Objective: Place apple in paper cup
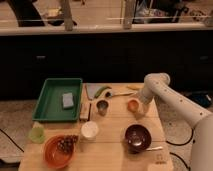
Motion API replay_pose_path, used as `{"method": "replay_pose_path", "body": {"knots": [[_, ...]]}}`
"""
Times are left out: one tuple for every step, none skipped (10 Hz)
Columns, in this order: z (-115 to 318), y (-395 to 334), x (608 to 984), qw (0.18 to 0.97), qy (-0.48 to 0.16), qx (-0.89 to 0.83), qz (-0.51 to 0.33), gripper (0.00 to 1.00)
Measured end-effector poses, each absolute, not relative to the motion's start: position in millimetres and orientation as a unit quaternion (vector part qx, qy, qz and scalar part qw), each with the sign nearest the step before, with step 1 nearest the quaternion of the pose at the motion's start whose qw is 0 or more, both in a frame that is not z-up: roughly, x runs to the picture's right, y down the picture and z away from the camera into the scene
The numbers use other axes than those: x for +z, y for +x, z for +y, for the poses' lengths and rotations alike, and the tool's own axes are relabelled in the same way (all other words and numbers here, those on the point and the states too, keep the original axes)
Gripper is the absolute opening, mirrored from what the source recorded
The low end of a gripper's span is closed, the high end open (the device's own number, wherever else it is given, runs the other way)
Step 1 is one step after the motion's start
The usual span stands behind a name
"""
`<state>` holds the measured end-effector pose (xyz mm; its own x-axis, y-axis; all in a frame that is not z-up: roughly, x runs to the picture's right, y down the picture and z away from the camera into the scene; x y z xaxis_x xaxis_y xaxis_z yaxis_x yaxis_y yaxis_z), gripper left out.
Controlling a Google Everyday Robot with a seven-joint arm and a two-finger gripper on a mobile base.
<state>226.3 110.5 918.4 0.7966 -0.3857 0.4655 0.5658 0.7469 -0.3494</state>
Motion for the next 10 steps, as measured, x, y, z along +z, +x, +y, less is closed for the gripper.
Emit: {"method": "replay_pose_path", "body": {"knots": [[110.8,226.1,918.7,0.916,-0.243,-0.260,-0.186,0.80],[110.5,225.8,918.6,0.916,-0.243,-0.261,-0.187,0.80],[110.5,226.5,918.4,0.916,-0.242,-0.261,-0.187,0.80],[110.3,227.1,918.1,0.916,-0.241,-0.261,-0.188,0.80],[110.1,227.1,918.0,0.915,-0.241,-0.262,-0.188,0.80],[110.2,226.6,918.2,0.915,-0.241,-0.263,-0.189,0.80],[110.2,227.0,918.0,0.915,-0.240,-0.263,-0.189,0.80],[110.2,227.0,918.0,0.915,-0.240,-0.264,-0.189,0.80],[109.9,227.0,917.6,0.915,-0.239,-0.264,-0.190,0.80],[109.9,227.3,917.5,0.915,-0.239,-0.265,-0.191,0.80]]}}
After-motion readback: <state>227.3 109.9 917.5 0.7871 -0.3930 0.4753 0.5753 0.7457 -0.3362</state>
